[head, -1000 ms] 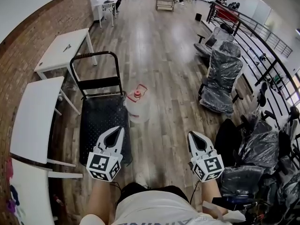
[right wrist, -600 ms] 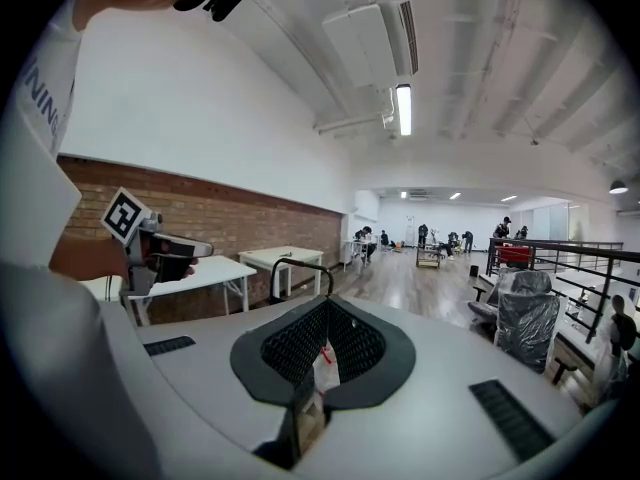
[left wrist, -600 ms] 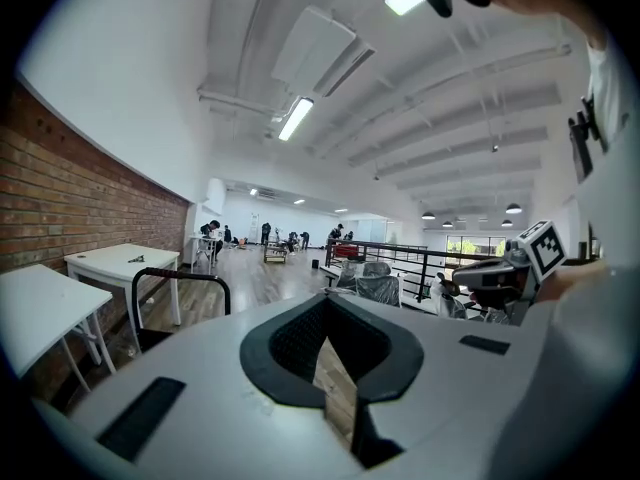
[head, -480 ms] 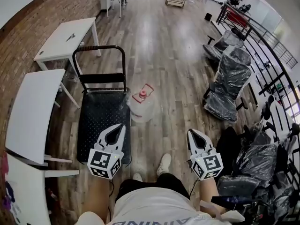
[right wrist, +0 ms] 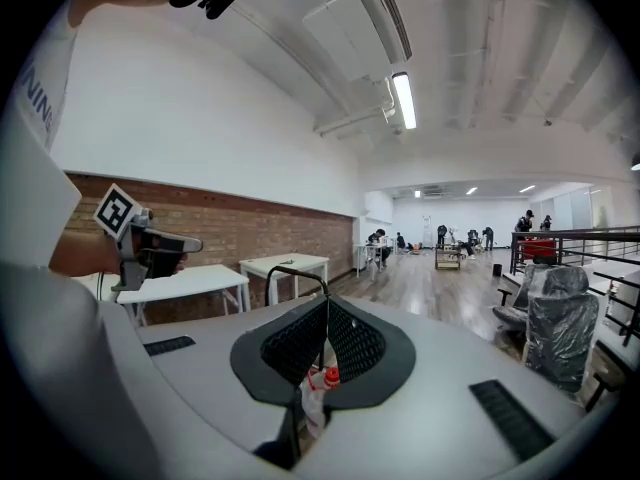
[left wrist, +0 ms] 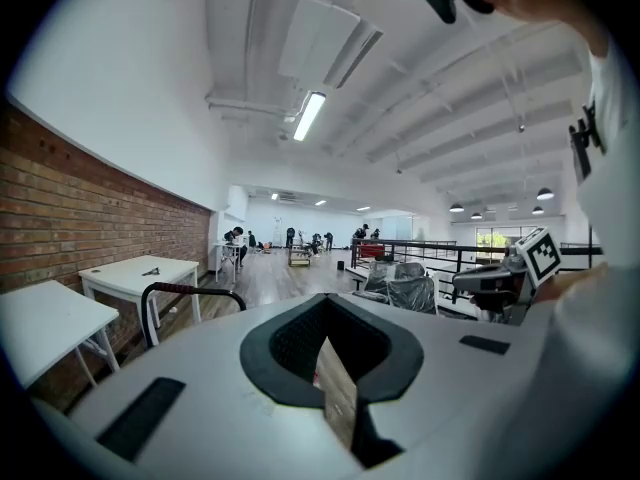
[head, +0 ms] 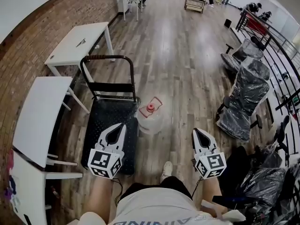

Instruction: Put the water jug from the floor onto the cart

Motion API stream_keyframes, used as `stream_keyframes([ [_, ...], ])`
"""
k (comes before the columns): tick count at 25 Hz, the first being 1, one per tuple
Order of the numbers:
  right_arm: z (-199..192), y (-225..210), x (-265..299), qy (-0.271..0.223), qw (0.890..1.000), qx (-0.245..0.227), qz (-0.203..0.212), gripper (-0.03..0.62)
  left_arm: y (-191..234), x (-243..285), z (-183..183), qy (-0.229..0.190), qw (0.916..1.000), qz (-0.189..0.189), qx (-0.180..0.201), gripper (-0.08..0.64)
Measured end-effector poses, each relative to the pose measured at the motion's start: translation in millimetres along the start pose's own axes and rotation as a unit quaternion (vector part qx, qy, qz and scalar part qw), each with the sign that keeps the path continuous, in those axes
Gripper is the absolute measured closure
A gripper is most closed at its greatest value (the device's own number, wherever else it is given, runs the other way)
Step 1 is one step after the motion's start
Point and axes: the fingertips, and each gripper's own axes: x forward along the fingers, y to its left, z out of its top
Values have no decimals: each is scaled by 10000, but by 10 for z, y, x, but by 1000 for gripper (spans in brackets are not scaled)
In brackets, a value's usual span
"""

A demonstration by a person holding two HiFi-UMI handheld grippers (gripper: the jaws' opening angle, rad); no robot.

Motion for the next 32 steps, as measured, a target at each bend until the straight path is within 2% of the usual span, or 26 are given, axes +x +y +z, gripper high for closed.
stream_keyframes([
  [6,-80,-620,476,101,9987,125,492,586,-56,544,80,57,9984,521,-196,558],
  [12,-66,-964,880,107,9960,197,862,586,-50,725,13,253,9945,982,-254,559],
  [17,-124,-905,1149,216,9921,239,1215,586,27,793,-36,375,9913,1216,-327,558],
  [23,22,-761,1534,207,9893,71,1444,586,222,1064,-39,369,9926,1110,-329,560],
  [32,306,-553,2365,277,9884,-386,1442,586,995,1452,75,192,9933,1083,-343,558],
])
